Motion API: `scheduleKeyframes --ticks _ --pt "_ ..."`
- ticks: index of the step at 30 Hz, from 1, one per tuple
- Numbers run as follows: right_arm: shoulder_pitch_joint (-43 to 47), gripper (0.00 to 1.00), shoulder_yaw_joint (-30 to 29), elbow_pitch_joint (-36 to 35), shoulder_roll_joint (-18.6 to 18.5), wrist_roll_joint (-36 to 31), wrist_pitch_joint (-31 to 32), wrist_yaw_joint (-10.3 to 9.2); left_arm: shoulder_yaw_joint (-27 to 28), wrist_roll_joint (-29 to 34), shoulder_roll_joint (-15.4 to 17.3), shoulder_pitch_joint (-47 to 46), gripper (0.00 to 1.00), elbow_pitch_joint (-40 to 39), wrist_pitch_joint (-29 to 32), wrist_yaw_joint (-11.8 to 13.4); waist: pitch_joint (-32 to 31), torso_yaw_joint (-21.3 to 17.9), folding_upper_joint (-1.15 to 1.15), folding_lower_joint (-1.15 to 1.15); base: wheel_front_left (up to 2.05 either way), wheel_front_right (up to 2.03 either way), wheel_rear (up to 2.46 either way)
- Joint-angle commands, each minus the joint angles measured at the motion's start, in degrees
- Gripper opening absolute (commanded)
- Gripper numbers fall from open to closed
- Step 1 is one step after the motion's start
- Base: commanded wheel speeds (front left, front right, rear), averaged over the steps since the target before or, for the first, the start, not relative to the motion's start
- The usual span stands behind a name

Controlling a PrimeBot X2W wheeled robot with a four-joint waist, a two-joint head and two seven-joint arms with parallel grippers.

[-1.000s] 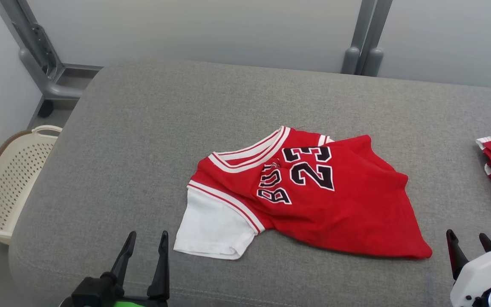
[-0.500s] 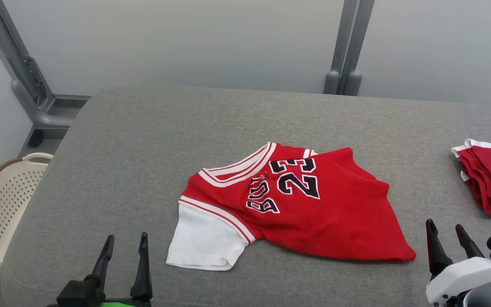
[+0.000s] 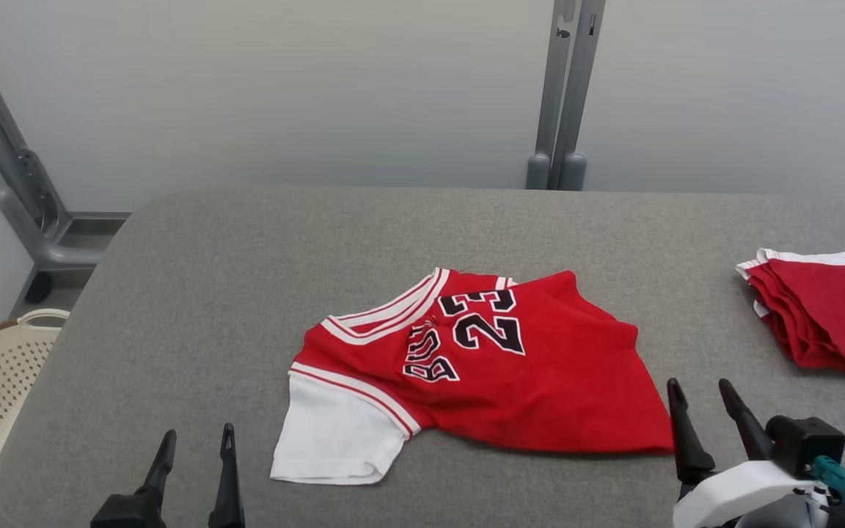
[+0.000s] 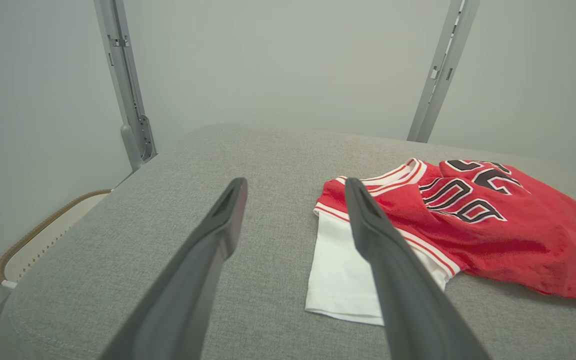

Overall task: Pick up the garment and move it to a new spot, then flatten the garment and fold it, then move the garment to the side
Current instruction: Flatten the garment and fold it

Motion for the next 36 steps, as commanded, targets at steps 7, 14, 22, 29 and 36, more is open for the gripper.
scheduleKeyframes --ticks 7,14,22,29,36 --pt "1.7 1.0 3.8 -1.1 -0.1 -6.0 -0.4 0.0 -0.8 1.1 2.0 1.6 1.0 -0.7 2.8 0.3 -1.0 -1.7 0.0 0.0 0.0 0.0 0.0" --pt "2.9 1.0 4.5 -1.5 -0.1 -7.4 1.2 0.0 -1.4 1.0 2.7 2.0 1.0 -1.0 4.7 0.8 -0.9 -1.9 0.0 0.0 0.0 0.0 0.0" --pt "2.5 1.0 3.6 -2.0 -0.1 -6.5 2.0 0.0 -1.7 -0.1 2.9 1.9 1.0 -0.9 4.4 0.1 -0.3 -1.7 0.0 0.0 0.0 0.0 0.0" --pt "2.5 1.0 2.5 -2.0 -0.1 -6.8 2.6 0.0 -2.4 -0.4 2.9 1.0 1.0 -0.5 4.9 0.0 0.2 -1.7 0.0 0.0 0.0 0.0 0.0" --pt "1.7 1.0 1.8 -2.0 -0.1 -7.9 5.1 0.0 -3.6 -0.1 3.4 -0.6 1.0 2.1 7.4 -0.3 0.9 -1.9 0.0 0.0 0.0 0.0 0.0"
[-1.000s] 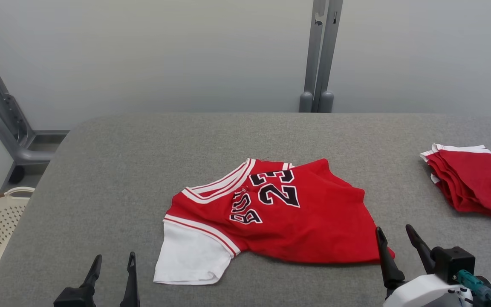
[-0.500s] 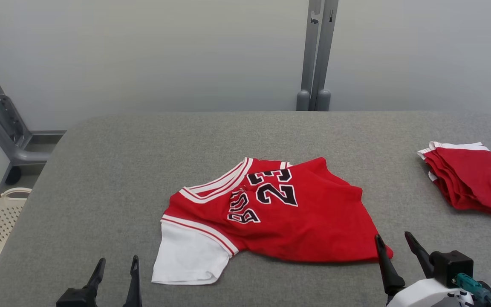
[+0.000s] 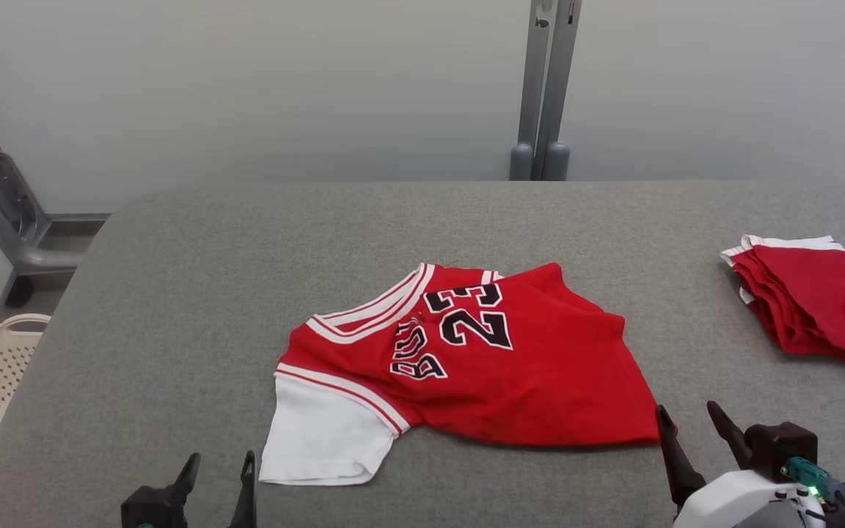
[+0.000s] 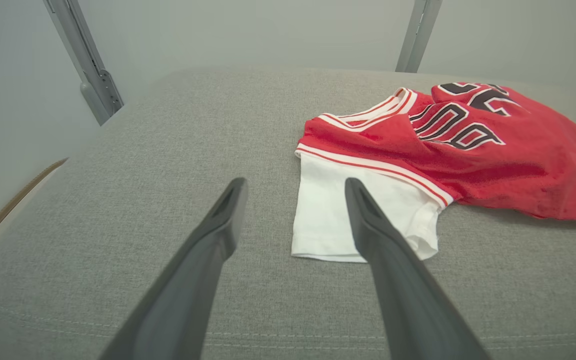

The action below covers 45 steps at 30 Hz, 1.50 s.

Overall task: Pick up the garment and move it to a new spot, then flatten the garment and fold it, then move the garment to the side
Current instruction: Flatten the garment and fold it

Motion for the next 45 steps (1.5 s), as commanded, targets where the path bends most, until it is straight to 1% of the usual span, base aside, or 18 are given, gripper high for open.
scheduleKeyframes --ticks 1,3,7,11,16,20,31,32,33,34,35,37,38,39,40,41,45 --pt "-0.9 1.0 -0.5 0.3 -0.2 -0.6 1.4 0.0 -0.5 0.4 0.6 -1.3 1.0 0.9 0.8 -0.4 0.4 -0.2 0.0 0.0 0.0 0.0 0.0" --pt "-1.6 1.0 -1.0 1.1 -0.2 -1.5 4.0 0.0 -1.0 0.3 0.7 -2.6 1.0 2.6 2.3 -0.6 0.9 -0.4 0.0 0.0 0.0 0.0 0.0" --pt "-3.7 1.0 -1.6 3.6 -0.5 -5.6 9.0 0.0 -1.9 0.0 0.6 -5.4 1.0 6.6 5.4 -1.1 2.1 -0.9 0.0 0.0 0.0 0.0 0.0" --pt "-5.8 1.0 -2.4 6.1 -0.8 -7.2 11.8 -0.01 -3.0 0.0 0.1 -9.0 1.0 11.4 8.7 -1.3 3.6 -1.2 0.0 0.0 0.0 0.0 0.0" --pt "-7.8 1.0 -1.8 8.4 -1.5 -6.9 12.2 -0.01 -3.4 0.1 -0.5 -13.1 1.0 16.7 10.9 -0.3 5.2 -1.9 0.0 0.0 0.0 0.0 0.0" --pt "-9.4 1.0 -1.3 9.6 -1.7 -6.8 11.6 -0.01 -2.6 -0.6 -0.7 -15.3 1.0 20.5 11.8 1.2 6.5 -2.7 0.0 0.0 0.0 0.0 0.0" --pt "-12.6 1.0 0.4 11.3 -2.2 -6.1 10.2 -0.01 -2.9 -1.3 -0.9 -20.3 1.0 27.1 13.8 2.3 10.1 -3.2 0.0 0.0 0.0 0.0 0.0" --pt "-12.8 1.0 0.4 11.5 -2.4 -6.1 10.3 -0.01 -3.1 -1.3 -1.0 -20.7 0.96 27.6 13.8 2.3 10.4 -3.1 0.0 0.0 0.0 0.0 0.0" --pt "-12.9 1.0 0.5 11.8 -2.6 -6.1 10.3 -0.01 -3.2 -1.4 -1.1 -21.0 0.79 28.0 13.8 2.1 10.6 -3.1 0.0 0.0 0.0 0.0 0.0" --pt "-13.1 1.0 0.5 12.2 -2.7 -6.2 10.3 -0.01 -3.4 -1.6 -1.2 -21.3 0.55 28.7 14.0 1.8 10.8 -3.1 0.0 0.0 0.0 0.0 0.0" --pt "-13.3 1.0 0.6 12.6 -2.7 -6.2 10.5 -0.01 -3.6 -1.7 -1.4 -21.5 0.47 29.3 14.2 1.6 10.9 -3.0 0.0 0.0 0.0 0.0 0.0" --pt "-13.5 1.0 0.6 13.6 -2.9 -6.4 10.6 -0.01 -4.1 -2.0 -1.9 -21.7 0.36 30.4 14.1 1.2 11.2 -2.9 0.0 0.0 0.0 0.0 0.0" --pt "-13.5 1.0 0.5 14.1 -3.0 -6.6 10.6 -0.01 -4.3 -2.2 -2.1 -21.7 0.29 31.0 14.1 1.1 11.2 -2.7 0.0 0.0 0.0 0.0 0.0" --pt "-13.5 1.0 0.3 14.7 -2.9 -6.7 10.6 -0.01 -4.3 -2.3 -2.3 -21.7 0.19 31.5 13.9 1.0 11.2 -2.6 0.0 0.0 0.0 0.0 0.0" --pt "-13.6 1.0 0.2 15.1 -2.9 -6.7 10.4 -0.01 -4.5 -2.3 -2.5 -21.8 0.07 31.8 13.6 1.0 11.3 -2.5 0.0 0.0 0.0 0.0 0.0" --pt "-13.7 1.0 0.0 15.4 -2.8 -6.7 10.1 -0.01 -4.6 -2.6 -2.6 -21.8 0.0 32.1 13.5 0.9 11.3 -2.3 0.0 0.0 0.0 0.0 0.0" --pt "-14.1 1.0 0.2 17.0 -2.7 -6.7 10.2 -0.01 -5.0 -2.8 -2.8 -22.0 0.0 33.1 13.2 0.5 11.6 -2.0 0.0 0.0 0.0 0.0 0.0"
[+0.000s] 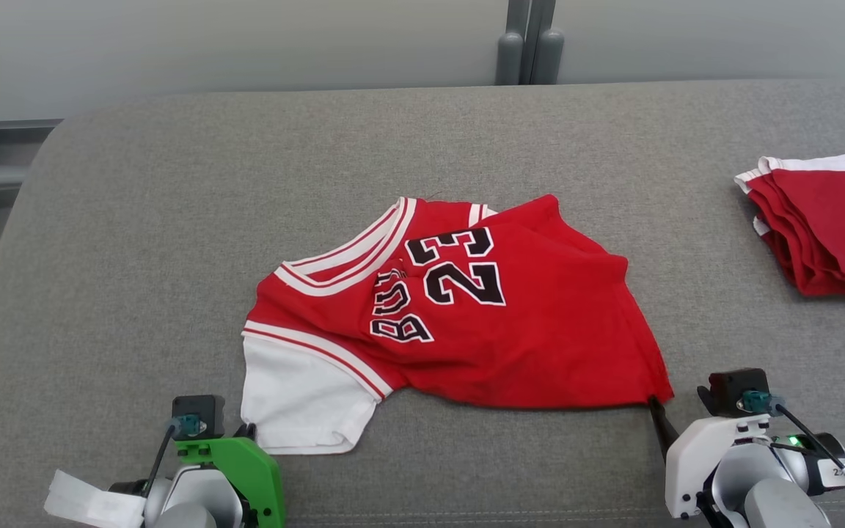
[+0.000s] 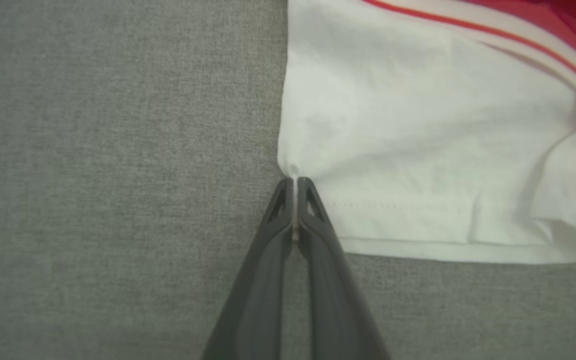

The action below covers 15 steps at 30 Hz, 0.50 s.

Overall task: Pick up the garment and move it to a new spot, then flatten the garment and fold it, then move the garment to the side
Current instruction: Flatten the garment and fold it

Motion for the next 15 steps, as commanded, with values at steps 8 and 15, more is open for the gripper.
scheduleKeyframes --ticks 8,15 --pt "-2.8 1.0 1.6 3.5 0.4 0.9 -0.9 -0.02 -0.4 -0.8 -0.1 -1.3 0.0 2.7 -1.0 -0.3 1.2 1.0 0.0 0.0 0.0 0.0 0.0" --pt "-4.1 0.0 2.6 6.5 0.5 2.0 -1.5 -0.02 -0.8 -1.2 -0.2 -2.1 0.0 3.5 -2.1 -0.4 1.2 1.6 0.0 0.0 0.0 0.0 0.0"
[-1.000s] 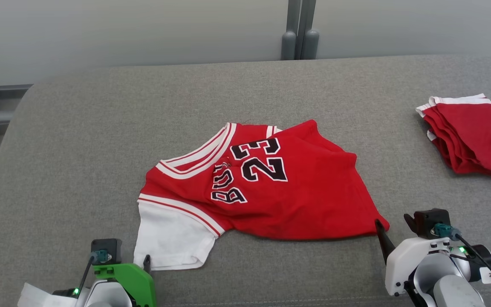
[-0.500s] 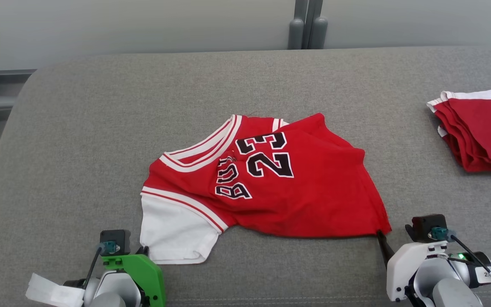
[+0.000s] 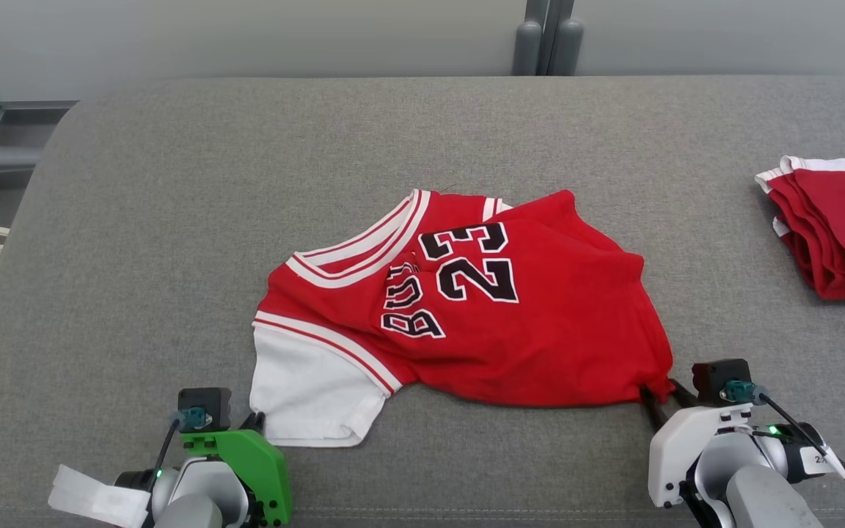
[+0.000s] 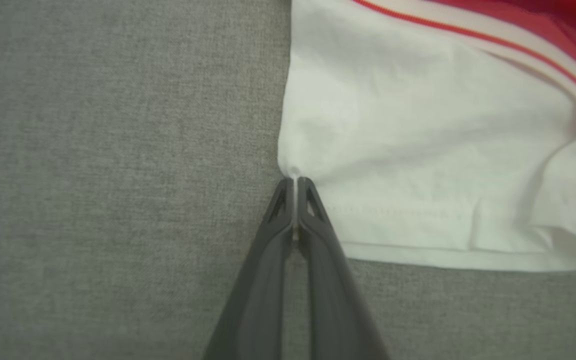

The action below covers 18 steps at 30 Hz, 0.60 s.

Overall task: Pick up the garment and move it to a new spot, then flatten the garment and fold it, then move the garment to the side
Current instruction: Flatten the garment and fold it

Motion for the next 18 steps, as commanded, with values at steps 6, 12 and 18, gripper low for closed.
scheduleKeyframes --ticks 6,12,18 --pt "0.8 0.0 -0.5 0.9 -0.3 0.7 -1.1 -0.06 0.1 -0.8 0.0 -0.3 0.0 0.8 -0.9 0.5 -1.0 0.1 0.0 0.0 0.0 0.0 0.0" --pt "1.8 0.0 -2.4 -3.5 0.3 3.7 -2.1 -0.05 3.0 -4.1 -0.4 -0.3 0.0 -4.3 -5.1 1.1 -2.9 -0.5 0.0 0.0 0.0 0.0 0.0" --pt "0.6 0.0 -3.6 -10.0 1.1 10.0 -0.1 -0.05 5.1 -6.9 -0.5 -1.5 0.0 -12.4 -6.8 0.9 -3.7 -1.3 0.0 0.0 0.0 0.0 0.0"
